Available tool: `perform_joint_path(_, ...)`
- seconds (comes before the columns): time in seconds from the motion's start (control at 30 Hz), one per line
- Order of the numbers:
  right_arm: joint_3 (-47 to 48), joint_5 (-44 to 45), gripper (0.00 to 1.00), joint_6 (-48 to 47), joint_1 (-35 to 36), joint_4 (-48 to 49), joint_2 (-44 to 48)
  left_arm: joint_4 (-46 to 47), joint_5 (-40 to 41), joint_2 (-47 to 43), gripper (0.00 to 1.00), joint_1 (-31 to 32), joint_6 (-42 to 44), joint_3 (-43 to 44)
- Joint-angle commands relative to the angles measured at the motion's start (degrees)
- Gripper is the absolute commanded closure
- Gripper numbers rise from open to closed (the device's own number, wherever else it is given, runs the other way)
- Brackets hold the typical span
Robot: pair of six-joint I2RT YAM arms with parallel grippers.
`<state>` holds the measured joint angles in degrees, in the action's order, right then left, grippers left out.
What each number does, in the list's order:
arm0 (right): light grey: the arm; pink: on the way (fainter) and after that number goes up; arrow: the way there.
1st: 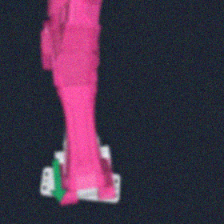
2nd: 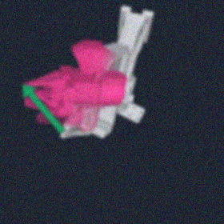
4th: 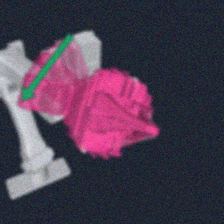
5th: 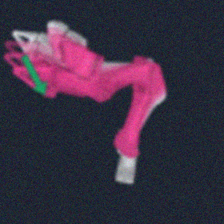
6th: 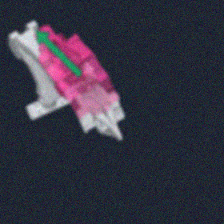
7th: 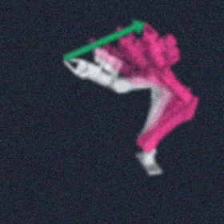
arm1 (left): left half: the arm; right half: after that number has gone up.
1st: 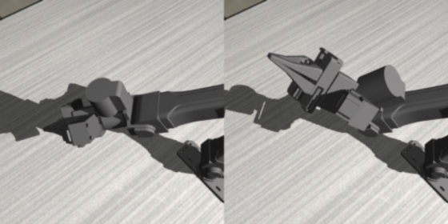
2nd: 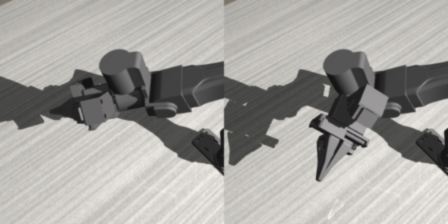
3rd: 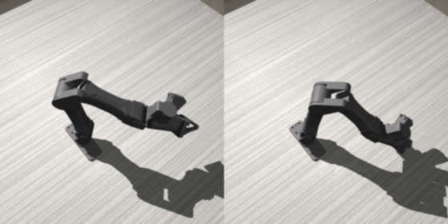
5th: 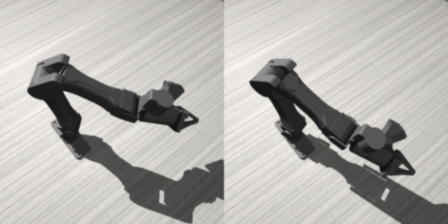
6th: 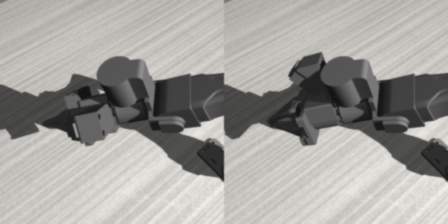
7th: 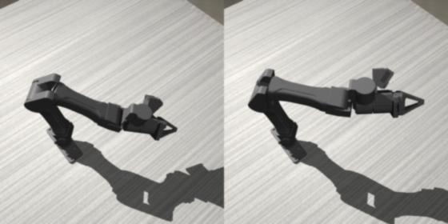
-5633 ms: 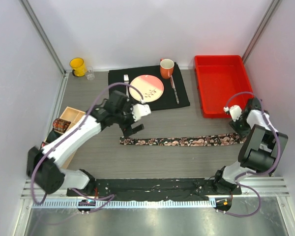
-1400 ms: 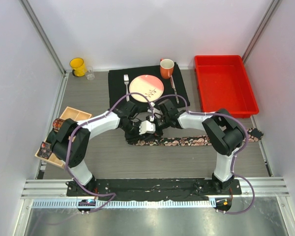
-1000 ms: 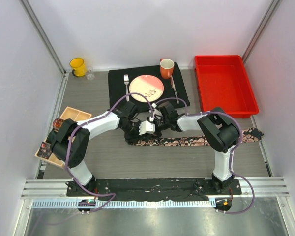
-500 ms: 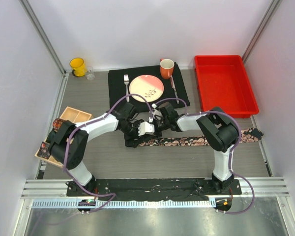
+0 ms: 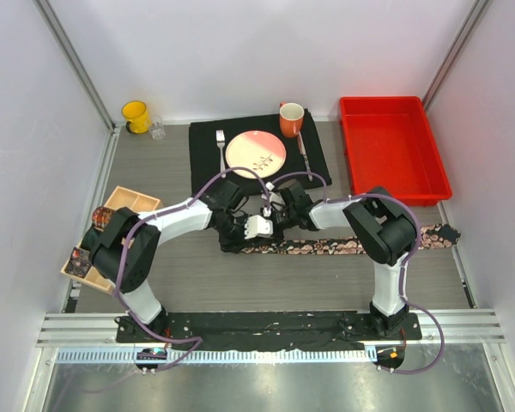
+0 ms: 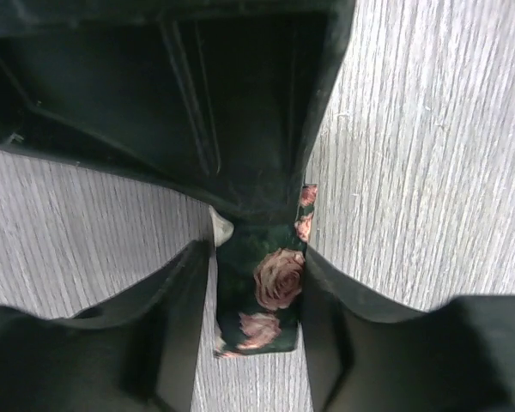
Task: Roll the ties
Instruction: Roll the tie at the center of the board.
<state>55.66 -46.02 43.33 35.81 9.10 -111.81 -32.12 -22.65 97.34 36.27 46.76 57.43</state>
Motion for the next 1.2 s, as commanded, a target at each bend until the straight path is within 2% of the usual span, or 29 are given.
perform_joint_path(0.0, -0.7, -0.2, 0.99, -1.8, -0.4, 0.5, 0.9, -0.7, 1.6, 0.7, 0.57, 0.6, 0.1, 0.5)
perform_joint_path(0.13, 2.7, -0.3, 0.99, -1.8, -0.3, -5.7, -1.7, -0.6, 2.4, 0.7, 0.62, 0.6, -0.2, 0.1)
perform_joint_path(0.17, 3.4, -0.4, 0.99, -3.0, -0.3, -6.0, -2.1, -0.6, 2.3, 0.7, 0.59, 0.6, -0.3, 0.1)
perform_joint_path(0.23, 4.2, 0.8, 0.99, -3.9, -0.3, -7.9, -3.0, -0.7, 2.3, 0.1, 0.47, 0.6, -0.9, 0.1)
perform_joint_path(0.27, 4.7, 0.8, 0.99, -4.7, -0.3, -8.4, -3.4, -0.7, 2.4, -0.3, 0.38, 0.6, -0.9, 0.0)
perform_joint_path(0.37, 5.2, 2.2, 0.99, -6.2, -0.4, -10.7, -4.4, -1.1, 1.6, -2.6, 0.31, -0.8, 0.3, -0.6)
perform_joint_path(0.5, 4.8, 2.7, 0.99, -7.1, -0.5, -10.9, -4.6, -4.3, -4.4, -4.4, 0.28, -5.9, 3.6, -0.6)
perform_joint_path(0.63, 5.0, 3.0, 0.99, -7.0, -0.6, -11.1, -5.6, -5.2, -6.3, -4.9, 0.31, -7.6, 7.4, -1.4)
perform_joint_path(0.83, 5.2, 3.4, 0.99, -6.4, -1.2, -11.0, -6.6, -6.0, -12.3, -4.7, 0.42, -7.7, 9.8, -1.4)
perform_joint_path(0.9, 5.1, 3.5, 0.99, -6.1, -1.6, -10.8, -7.0, -6.0, -13.2, -4.6, 0.45, -7.7, 9.5, -0.8)
perform_joint_path(1.07, 3.8, 3.2, 0.99, -4.7, -2.2, -7.7, -7.1, -6.0, -15.0, -5.1, 0.59, -7.3, 7.1, 0.2)
perform_joint_path(1.17, 2.6, 3.0, 0.99, -3.0, -2.3, -4.8, -6.6, -5.2, -15.7, -5.2, 0.63, -6.1, 3.3, 1.8)
